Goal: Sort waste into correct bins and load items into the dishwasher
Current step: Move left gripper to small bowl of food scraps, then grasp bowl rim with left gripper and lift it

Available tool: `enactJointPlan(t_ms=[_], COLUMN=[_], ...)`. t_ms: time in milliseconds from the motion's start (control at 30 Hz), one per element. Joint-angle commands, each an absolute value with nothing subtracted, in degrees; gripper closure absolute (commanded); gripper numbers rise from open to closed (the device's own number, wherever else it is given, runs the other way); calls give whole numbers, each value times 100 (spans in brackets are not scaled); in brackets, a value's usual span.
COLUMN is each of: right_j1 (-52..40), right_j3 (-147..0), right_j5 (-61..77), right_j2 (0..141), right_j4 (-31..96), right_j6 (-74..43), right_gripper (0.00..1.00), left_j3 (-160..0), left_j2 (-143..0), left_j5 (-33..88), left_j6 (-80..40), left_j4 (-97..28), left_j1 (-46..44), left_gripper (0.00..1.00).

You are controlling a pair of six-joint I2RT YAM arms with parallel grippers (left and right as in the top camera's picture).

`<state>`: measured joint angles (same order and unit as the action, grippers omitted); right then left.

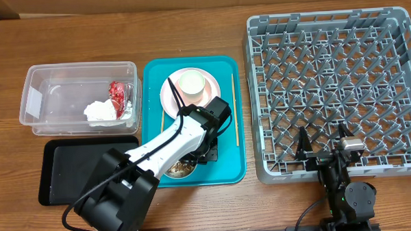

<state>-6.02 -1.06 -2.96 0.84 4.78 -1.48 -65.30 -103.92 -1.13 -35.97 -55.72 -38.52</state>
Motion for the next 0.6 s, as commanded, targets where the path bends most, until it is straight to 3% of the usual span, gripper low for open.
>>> enactJointPlan(t_ms=[0, 567], right_j1=[-591, -591], right_j3=[-45, -45], right_j5=[-292, -292], right_j2=[23, 23], right_j4=[456, 458], right_j6=[-134, -137], right_gripper=[0, 0], left_j3=[-6497, -6855], left_j2=[-10484, -10412], left_j5=[-25, -454], left_j6=[-3623, -3767], left_j4=[-5542, -6031], left_j1=[-3863, -3863], left_gripper=[96, 96])
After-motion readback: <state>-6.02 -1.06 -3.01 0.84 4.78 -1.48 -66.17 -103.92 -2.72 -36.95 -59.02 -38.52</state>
